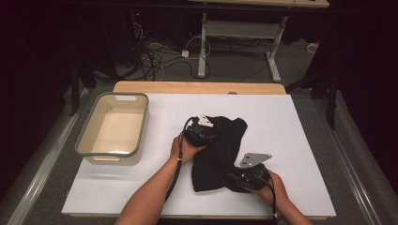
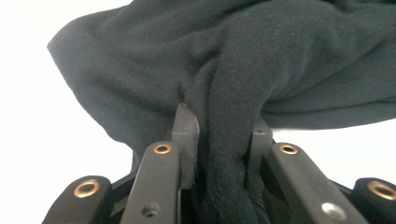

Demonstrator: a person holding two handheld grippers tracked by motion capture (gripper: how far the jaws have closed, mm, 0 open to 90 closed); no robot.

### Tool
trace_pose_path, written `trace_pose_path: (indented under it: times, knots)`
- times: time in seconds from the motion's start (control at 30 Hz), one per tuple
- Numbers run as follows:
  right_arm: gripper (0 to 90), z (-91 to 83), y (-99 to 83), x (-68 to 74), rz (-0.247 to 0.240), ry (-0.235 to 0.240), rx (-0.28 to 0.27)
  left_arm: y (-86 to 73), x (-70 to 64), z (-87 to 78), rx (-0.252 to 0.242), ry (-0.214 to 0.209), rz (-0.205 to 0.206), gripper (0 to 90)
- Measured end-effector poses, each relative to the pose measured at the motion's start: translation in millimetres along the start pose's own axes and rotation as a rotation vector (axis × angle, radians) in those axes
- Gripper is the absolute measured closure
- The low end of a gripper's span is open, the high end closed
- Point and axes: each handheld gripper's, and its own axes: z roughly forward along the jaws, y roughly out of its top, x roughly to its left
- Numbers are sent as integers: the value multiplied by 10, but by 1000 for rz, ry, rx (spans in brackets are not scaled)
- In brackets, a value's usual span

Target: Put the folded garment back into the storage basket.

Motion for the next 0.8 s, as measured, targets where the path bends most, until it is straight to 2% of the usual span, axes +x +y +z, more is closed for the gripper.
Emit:
trace_pose_path:
  times: [0.17,0.33,0.47,0.6,0.63,0.77,0.8]
  knots:
    - [733,-65,28,-22,4,-33,-40,72,18,-117,-38,17,6,729]
    - [733,-161,108,-22,6,-67,-106,144,14,-237,-65,50,41,729]
    - [733,-181,166,-15,6,-73,-124,188,42,-305,-71,60,49,729]
    - [733,-209,270,22,-16,-90,-154,278,57,-386,-53,76,75,729]
    - [734,-220,312,23,-8,-80,-170,304,59,-411,-57,82,79,728]
    - [733,-256,363,37,-18,-96,-179,381,69,-497,-60,88,98,728]
    - [733,-276,400,37,-37,-104,-182,404,78,-525,-59,97,101,728]
